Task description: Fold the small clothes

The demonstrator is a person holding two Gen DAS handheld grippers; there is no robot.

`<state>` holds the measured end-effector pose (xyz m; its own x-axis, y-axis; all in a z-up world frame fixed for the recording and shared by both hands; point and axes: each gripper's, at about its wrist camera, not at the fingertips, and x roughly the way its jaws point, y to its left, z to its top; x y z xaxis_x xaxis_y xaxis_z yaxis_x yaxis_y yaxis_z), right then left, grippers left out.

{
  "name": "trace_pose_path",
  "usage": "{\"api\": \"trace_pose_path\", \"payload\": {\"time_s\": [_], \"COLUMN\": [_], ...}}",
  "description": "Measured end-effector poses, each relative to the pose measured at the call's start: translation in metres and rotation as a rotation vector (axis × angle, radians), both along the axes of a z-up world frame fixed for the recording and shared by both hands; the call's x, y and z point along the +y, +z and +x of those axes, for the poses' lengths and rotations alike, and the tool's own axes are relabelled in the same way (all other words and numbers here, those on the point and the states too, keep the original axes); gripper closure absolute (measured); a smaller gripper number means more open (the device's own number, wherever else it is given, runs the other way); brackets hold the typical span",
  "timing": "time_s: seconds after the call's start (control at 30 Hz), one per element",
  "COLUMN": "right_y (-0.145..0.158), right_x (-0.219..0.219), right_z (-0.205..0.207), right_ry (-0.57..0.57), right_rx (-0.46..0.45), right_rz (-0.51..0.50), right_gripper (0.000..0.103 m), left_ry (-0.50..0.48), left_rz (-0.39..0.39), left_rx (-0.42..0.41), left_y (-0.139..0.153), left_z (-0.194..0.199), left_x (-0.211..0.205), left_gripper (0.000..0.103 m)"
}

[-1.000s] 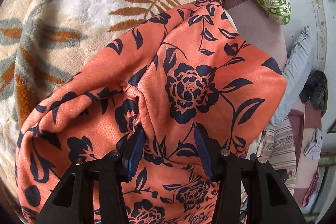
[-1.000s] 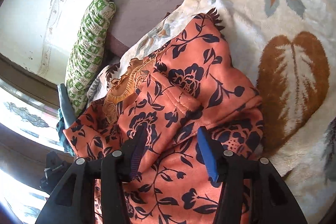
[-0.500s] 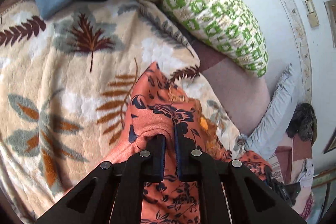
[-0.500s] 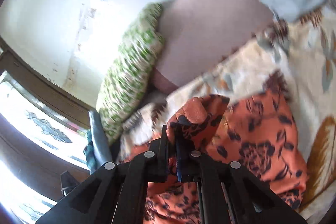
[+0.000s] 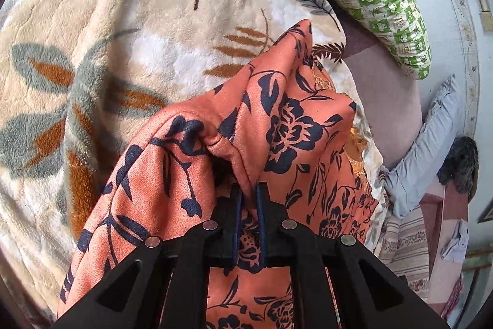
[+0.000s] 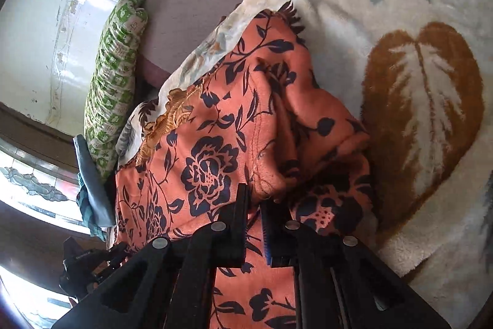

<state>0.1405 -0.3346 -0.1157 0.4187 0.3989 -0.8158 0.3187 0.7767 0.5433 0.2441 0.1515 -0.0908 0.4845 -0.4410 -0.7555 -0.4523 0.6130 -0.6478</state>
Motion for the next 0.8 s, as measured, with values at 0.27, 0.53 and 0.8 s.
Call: {"api": "trace_pose_path", "payload": {"time_s": [0.27, 0.53, 0.8], "right_y": [0.021, -0.005, 0.002], "right_x": [-0.022, 0.017, -0.034], "right_z": [0.045, 0.089, 0.084], "right_ry": [-0.033, 0.141, 0.042], "right_rx": [-0.065, -0.003, -0.026], "right_rz": [-0.041, -0.221, -0.204], "right_gripper": [0.056, 0.090, 0.097], "left_ry": [-0.036, -0.059, -0.075], "left_rz": [0.001, 0.011, 0.076], "left_rx": [-0.024, -0.008, 0.020], "left_y": [0.003, 0.001, -0.009], "left_z": [0.009, 0.019, 0.021], "left_x": [-0.012, -0.028, -0.031], "left_gripper": [0.079, 0.079, 0.073]}}
